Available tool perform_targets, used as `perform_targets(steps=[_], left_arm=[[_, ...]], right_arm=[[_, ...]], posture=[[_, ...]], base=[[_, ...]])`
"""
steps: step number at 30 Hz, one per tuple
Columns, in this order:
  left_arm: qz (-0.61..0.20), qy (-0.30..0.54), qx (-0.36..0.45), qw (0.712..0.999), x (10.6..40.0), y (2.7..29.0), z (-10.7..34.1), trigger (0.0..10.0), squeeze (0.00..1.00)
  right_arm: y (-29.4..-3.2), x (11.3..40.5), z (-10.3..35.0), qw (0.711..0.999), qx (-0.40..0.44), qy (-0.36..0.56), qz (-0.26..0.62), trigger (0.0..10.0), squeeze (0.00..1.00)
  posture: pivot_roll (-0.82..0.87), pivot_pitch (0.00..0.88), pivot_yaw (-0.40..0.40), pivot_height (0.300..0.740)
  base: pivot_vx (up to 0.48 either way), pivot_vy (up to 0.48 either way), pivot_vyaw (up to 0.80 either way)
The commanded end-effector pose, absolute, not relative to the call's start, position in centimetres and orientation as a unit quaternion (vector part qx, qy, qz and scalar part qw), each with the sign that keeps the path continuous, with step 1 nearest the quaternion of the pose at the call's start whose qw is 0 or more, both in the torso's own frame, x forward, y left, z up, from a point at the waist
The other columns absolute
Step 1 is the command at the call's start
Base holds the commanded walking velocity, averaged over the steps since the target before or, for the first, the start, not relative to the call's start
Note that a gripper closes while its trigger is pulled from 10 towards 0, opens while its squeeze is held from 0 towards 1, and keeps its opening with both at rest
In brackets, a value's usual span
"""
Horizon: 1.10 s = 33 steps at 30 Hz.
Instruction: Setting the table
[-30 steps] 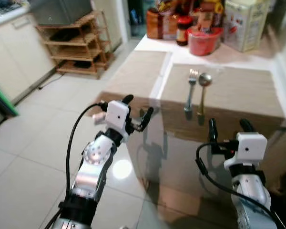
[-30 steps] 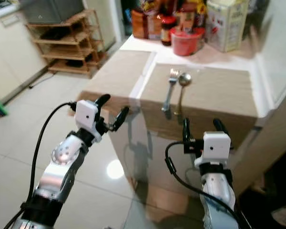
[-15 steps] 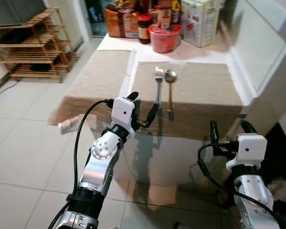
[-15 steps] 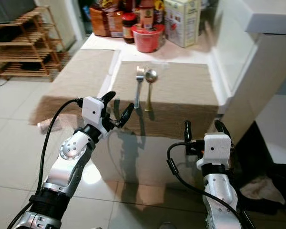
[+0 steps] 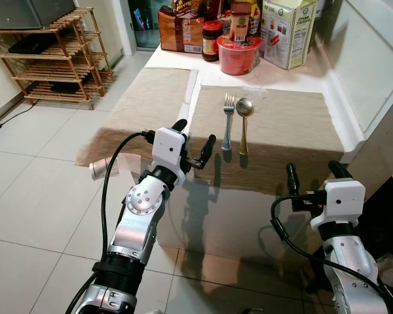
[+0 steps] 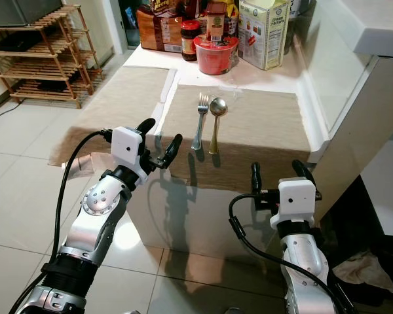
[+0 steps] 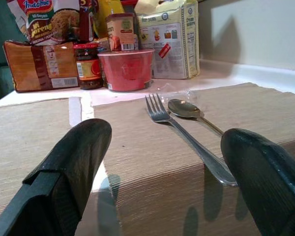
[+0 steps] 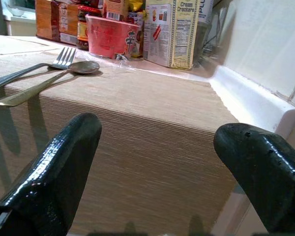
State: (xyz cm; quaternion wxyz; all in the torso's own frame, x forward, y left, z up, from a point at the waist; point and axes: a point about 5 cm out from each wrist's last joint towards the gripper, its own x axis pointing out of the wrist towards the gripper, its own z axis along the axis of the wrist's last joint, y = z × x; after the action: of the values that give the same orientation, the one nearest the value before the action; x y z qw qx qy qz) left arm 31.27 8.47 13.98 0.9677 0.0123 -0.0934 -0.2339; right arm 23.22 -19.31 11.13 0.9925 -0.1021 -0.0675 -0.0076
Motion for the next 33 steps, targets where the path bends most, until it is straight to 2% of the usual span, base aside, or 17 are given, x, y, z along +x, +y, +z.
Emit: perform_targets(steps=[1,10,29,33], left_arm=[[-0.234,-0.09,0.01,0.968,31.2,8.4,13.9,10.0,0.0],[-0.246,-0.091,0.012,0.965,31.0,7.4,13.8,10.0,0.0],[-0.252,-0.101,0.008,0.962,31.0,6.6,14.6,10.0,0.0],[-0.252,-0.106,-0.005,0.962,31.0,6.5,14.8,10.0,0.0]], right_arm=[[-19.3,23.4,11.1,0.993,-0.102,-0.067,-0.001,10.0,0.0],[-19.4,23.3,11.7,0.992,-0.099,-0.077,-0.005,10.0,0.0],[-19.0,23.2,12.0,0.992,-0.095,-0.077,0.014,10.0,0.0],[-19.1,23.2,12.3,0.991,-0.099,-0.087,0.012,10.0,0.0]], posture=[[-0.03,0.0,0.044,0.74],[-0.06,0.0,0.065,0.74],[-0.03,0.0,0.027,0.74],[-0.04,0.0,0.021,0.74]], base=[[0.0,0.0,0.0],[0.0,0.0,0.0],[0.0,0.0,0.0],[0.27,0.0,0.0]])
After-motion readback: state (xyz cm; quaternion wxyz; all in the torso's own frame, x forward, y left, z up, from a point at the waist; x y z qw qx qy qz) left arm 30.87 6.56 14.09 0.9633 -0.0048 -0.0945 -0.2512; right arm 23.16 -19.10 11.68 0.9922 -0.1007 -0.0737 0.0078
